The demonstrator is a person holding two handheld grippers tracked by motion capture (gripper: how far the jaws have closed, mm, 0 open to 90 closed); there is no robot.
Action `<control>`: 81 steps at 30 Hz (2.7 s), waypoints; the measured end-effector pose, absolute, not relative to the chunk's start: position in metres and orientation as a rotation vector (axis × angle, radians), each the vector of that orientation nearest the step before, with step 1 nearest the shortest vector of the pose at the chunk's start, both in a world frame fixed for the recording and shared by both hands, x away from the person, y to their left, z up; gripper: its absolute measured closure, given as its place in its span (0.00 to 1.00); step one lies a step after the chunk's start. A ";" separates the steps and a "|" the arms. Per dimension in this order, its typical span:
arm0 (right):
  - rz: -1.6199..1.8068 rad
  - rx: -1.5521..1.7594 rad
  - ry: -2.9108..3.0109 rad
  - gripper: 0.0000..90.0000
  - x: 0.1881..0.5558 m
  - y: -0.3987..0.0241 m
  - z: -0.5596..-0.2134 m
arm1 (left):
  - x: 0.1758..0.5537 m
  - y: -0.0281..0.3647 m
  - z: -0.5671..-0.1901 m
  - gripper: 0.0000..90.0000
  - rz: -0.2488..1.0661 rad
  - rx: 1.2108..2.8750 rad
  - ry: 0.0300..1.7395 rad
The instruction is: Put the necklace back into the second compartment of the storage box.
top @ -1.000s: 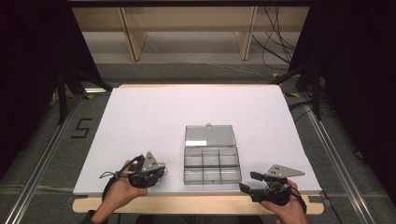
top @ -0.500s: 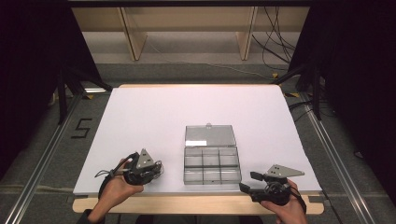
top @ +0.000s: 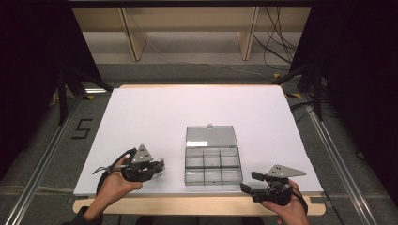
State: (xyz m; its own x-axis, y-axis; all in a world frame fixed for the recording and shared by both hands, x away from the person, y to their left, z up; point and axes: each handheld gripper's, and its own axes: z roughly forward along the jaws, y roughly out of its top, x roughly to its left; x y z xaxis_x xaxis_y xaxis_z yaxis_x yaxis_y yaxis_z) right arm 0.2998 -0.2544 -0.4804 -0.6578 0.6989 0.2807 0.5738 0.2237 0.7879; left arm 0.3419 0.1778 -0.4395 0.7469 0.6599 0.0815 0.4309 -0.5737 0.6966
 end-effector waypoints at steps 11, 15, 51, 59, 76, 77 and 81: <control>1.426 1.176 2.338 0.35 0.302 -0.253 -0.480 | 0.344 0.170 -0.416 0.89 0.422 2.244 0.769; 1.414 1.178 2.345 0.35 0.302 -0.254 -0.480 | 0.347 0.165 -0.405 0.89 0.393 2.226 0.754; 1.414 1.204 2.352 0.35 0.301 -0.254 -0.480 | 0.383 0.078 -0.360 0.88 0.292 2.249 0.620; 1.414 1.183 2.339 0.35 0.302 -0.255 -0.480 | 0.390 0.065 -0.367 0.88 0.268 2.258 0.596; 1.409 1.177 2.351 0.35 0.302 -0.256 -0.480 | 0.402 0.035 -0.392 0.88 0.222 2.282 0.587; 1.412 1.178 2.351 0.35 0.302 -0.256 -0.480 | 0.403 0.034 -0.394 0.88 0.218 2.281 0.599; 1.412 1.177 2.352 0.35 0.302 -0.255 -0.480 | 0.405 0.030 -0.401 0.88 0.209 2.319 0.599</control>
